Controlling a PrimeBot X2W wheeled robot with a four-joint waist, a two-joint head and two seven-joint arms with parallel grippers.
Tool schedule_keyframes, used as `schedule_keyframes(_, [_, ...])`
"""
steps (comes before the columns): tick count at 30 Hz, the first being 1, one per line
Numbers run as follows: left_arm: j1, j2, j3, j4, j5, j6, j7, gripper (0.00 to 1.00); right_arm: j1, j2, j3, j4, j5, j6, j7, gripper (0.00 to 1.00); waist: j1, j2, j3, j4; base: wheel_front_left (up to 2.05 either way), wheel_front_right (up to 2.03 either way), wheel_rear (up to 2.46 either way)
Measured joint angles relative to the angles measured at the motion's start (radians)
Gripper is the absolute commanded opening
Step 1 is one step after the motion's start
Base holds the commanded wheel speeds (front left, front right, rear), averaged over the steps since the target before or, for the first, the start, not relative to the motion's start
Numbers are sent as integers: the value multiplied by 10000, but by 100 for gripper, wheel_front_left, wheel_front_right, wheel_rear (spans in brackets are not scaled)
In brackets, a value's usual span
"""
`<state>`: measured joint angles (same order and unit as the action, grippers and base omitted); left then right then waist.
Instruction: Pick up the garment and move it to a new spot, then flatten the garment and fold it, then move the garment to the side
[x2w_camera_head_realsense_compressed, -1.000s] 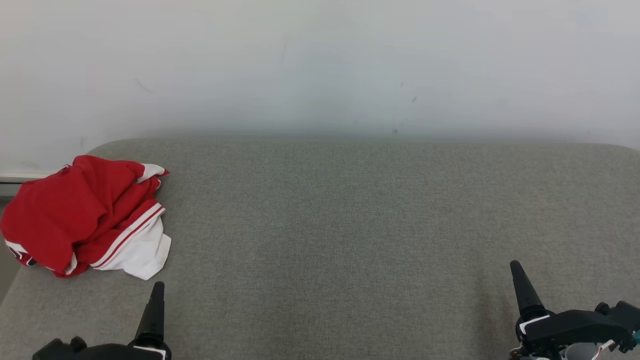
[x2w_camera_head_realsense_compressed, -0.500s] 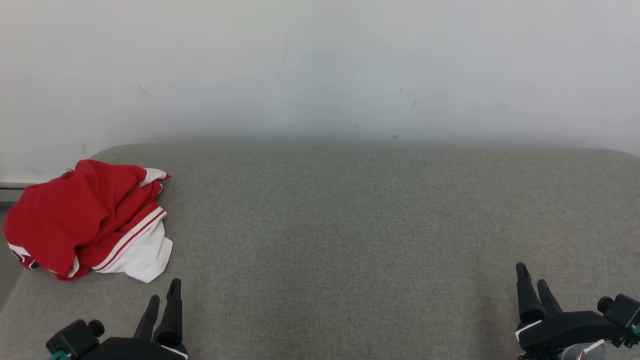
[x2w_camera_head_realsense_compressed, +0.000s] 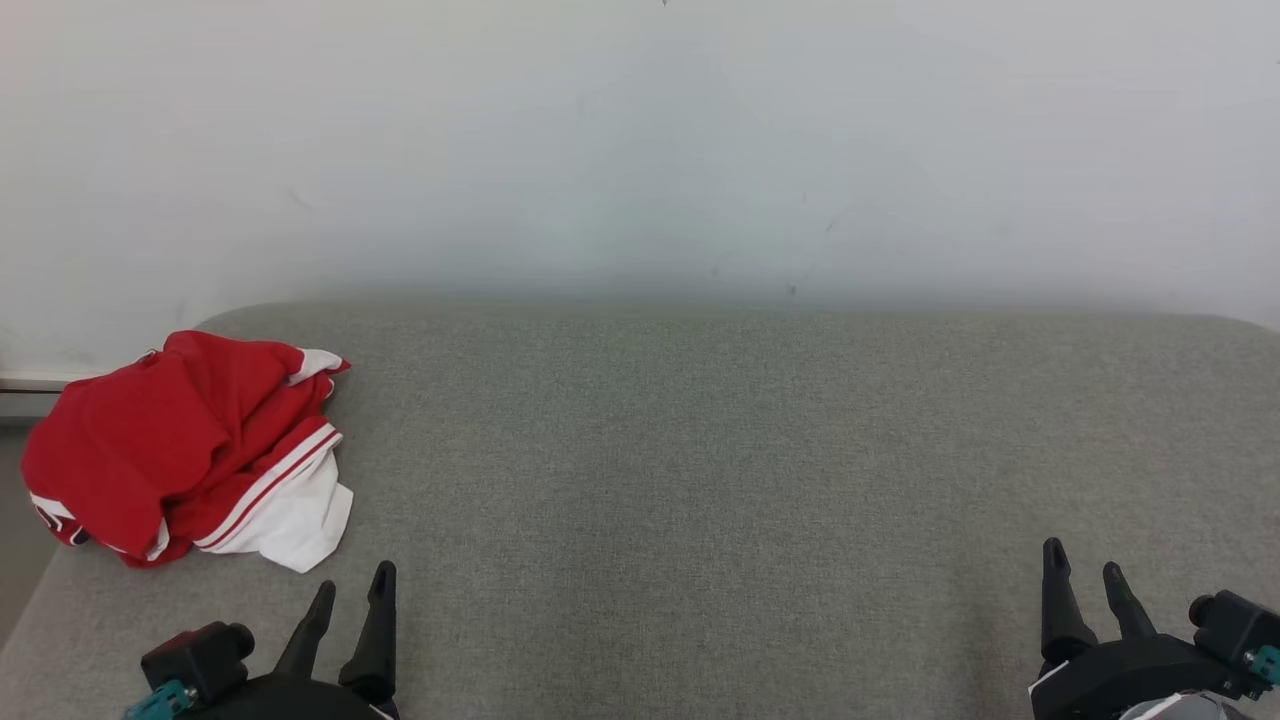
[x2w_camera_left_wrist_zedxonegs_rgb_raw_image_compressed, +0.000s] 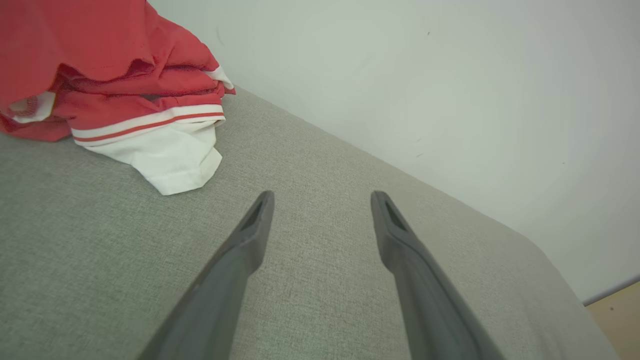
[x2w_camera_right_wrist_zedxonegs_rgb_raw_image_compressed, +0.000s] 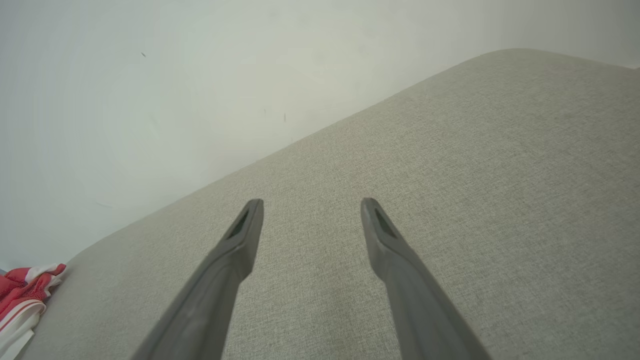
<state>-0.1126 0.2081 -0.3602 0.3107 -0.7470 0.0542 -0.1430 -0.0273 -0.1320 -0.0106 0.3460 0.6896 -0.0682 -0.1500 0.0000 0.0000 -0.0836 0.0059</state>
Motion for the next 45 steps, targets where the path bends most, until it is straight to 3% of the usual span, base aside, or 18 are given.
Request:
schedule_keyframes(25, [-214, 784, -1358, -86, 2669, 608, 29, 100, 469, 228, -303, -531, -3956, -564, 520, 100, -1, 0, -342, -29, 0, 0, 0])
schedule_keyframes(36, [-256, 771, -1396, -130, 2759, 610, 199, 100, 520, 383, -596, -853, -4188, -564, 897, 100, 0, 0, -273, 88, 0, 0, 0])
schedule_keyframes(45, [-631, 683, -1492, -119, 2863, 612, 403, 100, 808, 495, -805, -1068, -4263, -564, 1166, 100, 0, 0, -206, 608, 0, 0, 0])
